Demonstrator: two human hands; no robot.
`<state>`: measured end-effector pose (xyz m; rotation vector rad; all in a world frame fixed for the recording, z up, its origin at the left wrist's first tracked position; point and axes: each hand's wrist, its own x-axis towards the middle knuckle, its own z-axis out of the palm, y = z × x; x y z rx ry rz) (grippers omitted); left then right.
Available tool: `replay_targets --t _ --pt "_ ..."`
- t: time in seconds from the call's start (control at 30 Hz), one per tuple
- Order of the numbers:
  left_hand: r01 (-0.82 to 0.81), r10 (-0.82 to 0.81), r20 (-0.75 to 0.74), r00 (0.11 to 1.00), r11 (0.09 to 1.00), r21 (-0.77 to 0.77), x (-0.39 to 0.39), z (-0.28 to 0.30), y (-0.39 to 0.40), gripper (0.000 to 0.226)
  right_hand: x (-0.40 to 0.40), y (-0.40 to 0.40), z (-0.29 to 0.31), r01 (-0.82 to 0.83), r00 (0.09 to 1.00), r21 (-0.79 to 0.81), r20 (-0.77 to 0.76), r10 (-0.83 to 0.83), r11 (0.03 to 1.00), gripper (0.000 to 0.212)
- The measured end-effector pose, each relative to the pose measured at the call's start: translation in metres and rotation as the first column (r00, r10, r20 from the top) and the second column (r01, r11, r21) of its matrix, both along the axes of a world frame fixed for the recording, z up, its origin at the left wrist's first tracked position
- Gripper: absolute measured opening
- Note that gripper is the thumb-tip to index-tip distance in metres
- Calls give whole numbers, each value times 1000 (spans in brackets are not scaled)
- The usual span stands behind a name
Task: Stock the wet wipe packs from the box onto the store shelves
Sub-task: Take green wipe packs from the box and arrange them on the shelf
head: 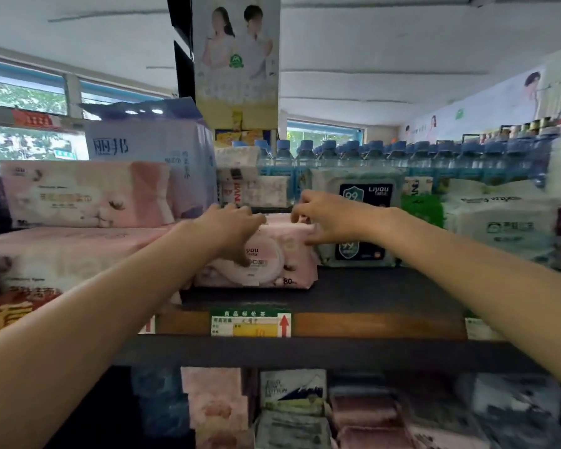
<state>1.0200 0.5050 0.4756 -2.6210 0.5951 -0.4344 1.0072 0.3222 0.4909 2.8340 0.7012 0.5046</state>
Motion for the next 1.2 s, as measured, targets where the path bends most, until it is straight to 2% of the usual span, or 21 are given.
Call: replay_targets --t 0.1,0.17,0.23,0.3,0.33,0.43,0.5,0.67,0.73,0.83,0.9,0.97,1.03,1.13,1.2 --pt "288 -274 136 952 953 -92 -29 0 -39 50 -42 -32 3 117 985 59 121 -124 991 37" --pt "475 -435 211 875 855 -207 -50 -7 -72 40 -77 -59 0 238 953 113 167 -254 965 37" --pt "639 -586 254 769 715 -284 -75 -20 -110 35 -120 -92 -10 359 900 199 186 -394 912 31" --pt "747 -724 213 657 584 -318 -104 -40 -149 33 -180 -122 -30 482 836 269 143 -529 834 25" --pt "779 -784 139 605 547 -306 -122 -52 -170 33 -215 -136 -44 555 796 275 98 -597 785 24" --pt "875 -904 -182 387 423 -238 -195 -99 -230 32 -340 -161 -94 804 590 176 -124 -798 567 25" --pt "937 -929 -297 218 284 -201 -258 -131 -266 30 -428 -169 -126 910 414 85 -252 -875 406 26" --pt "983 -895 -438 -87 -6 -183 -439 -205 -308 35 -633 -144 -200 996 9 80 -466 -885 -31 27" --pt "976 -863 -459 -210 -155 -155 -508 -242 -307 34 -702 -123 -232 979 -100 102 -510 -854 -175 27" --pt "934 -791 -510 -338 -349 -78 -604 -302 -292 31 -798 -87 -294 934 -218 84 -640 -737 -349 25" --pt "897 -739 -547 -394 -438 -55 -656 -336 -284 30 -857 -67 -338 891 -274 62 -715 -643 -449 23" --pt "885 -692 -602 -400 -461 -59 -702 -365 -285 32 -910 -52 -379 834 -315 51 -773 -550 -549 24" --pt "899 -658 -663 -357 -435 -54 -746 -392 -292 33 -953 -42 -417 782 -335 40 -814 -474 -622 21" --pt "940 -609 -750 -257 -339 -46 -800 -429 -302 37 -991 -33 -469 729 -317 48 -861 -398 -683 11" --pt "952 -567 -785 -251 -289 -96 -825 -451 -303 48 -1001 -35 -498 693 -307 37 -889 -341 -720 12"
